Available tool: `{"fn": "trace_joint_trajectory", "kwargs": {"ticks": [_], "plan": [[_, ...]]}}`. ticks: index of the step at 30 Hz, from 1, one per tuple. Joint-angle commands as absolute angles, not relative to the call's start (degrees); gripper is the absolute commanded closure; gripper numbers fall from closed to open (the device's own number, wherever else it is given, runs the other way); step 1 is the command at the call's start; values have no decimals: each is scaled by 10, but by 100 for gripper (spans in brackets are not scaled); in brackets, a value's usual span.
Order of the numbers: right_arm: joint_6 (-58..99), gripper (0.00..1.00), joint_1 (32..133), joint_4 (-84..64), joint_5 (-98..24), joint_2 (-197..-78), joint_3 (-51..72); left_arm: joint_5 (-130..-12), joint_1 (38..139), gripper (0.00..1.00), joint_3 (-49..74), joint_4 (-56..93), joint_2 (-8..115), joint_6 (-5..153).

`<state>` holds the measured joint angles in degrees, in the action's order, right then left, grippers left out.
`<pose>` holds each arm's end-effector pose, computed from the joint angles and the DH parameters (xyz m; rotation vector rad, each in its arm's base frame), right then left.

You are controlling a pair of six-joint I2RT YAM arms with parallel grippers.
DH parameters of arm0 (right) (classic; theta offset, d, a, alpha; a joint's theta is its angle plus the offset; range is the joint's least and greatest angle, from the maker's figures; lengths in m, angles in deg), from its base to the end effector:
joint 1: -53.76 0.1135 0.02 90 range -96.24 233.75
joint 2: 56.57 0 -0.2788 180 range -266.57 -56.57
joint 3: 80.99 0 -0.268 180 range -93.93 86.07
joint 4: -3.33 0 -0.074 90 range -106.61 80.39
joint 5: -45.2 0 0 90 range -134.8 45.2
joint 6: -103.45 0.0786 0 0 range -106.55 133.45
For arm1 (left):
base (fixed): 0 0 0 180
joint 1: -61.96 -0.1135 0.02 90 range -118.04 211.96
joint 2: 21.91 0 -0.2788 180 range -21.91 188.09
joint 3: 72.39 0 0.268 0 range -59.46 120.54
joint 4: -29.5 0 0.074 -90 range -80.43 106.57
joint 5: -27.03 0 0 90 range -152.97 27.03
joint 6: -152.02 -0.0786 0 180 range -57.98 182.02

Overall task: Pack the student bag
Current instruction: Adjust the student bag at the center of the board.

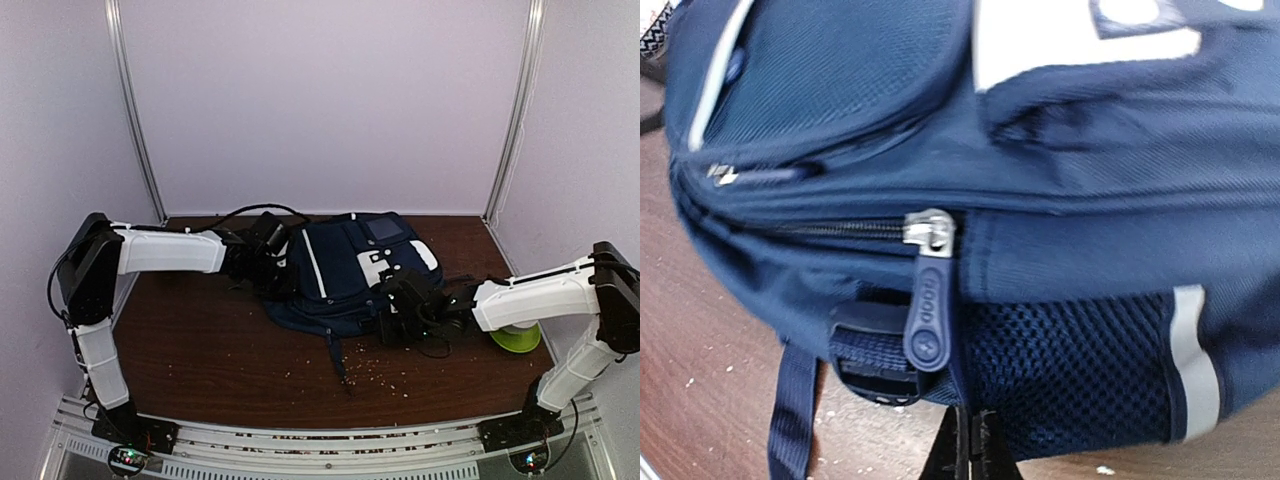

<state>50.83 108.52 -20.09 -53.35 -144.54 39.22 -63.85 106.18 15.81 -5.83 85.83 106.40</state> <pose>0.2061 0.2714 0.1467 -0.3168 2.5083 0.5028 0.3183 -0.3114 0.1646 0.0027 2.6495 -0.6003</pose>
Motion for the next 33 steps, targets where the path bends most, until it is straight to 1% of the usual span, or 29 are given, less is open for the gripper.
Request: {"fn": "trace_joint_trajectory", "kwargs": {"ticks": [1, 6, 8, 10, 12, 14, 16, 19, 24, 33], "plan": [[528, 100, 1105, -199, -493, -1431, 398, -661, 1057, 100, 214, 4, 863, 1042], [487, 99, 1105, -242, -510, -1402, 382, -651, 1057, 100, 171, 11, 803, 1042], [457, 82, 1105, -263, -507, -1385, 370, -647, 1057, 100, 151, 19, 772, 1045], [421, 67, 1107, -277, -499, -1361, 363, -650, 1057, 100, 140, 23, 746, 1050], [386, 59, 1108, -290, -492, -1338, 351, -658, 1057, 100, 134, 27, 729, 1057], [354, 55, 1112, -301, -477, -1323, 329, -668, 1058, 100, 133, 29, 721, 1066], [329, 54, 1115, -298, -443, -1331, 305, -681, 1058, 100, 133, 32, 719, 1077], [311, 56, 1125, -312, -427, -1377, 255, -695, 1059, 100, 132, 36, 717, 1092], [292, 57, 1140, -332, -437, -1466, 189, -692, 1059, 100, 132, 27, 707, 1092], [268, 61, 1144, -327, -487, -1550, 132, -686, 1059, 100, 129, 14, 708, 1089]]}}
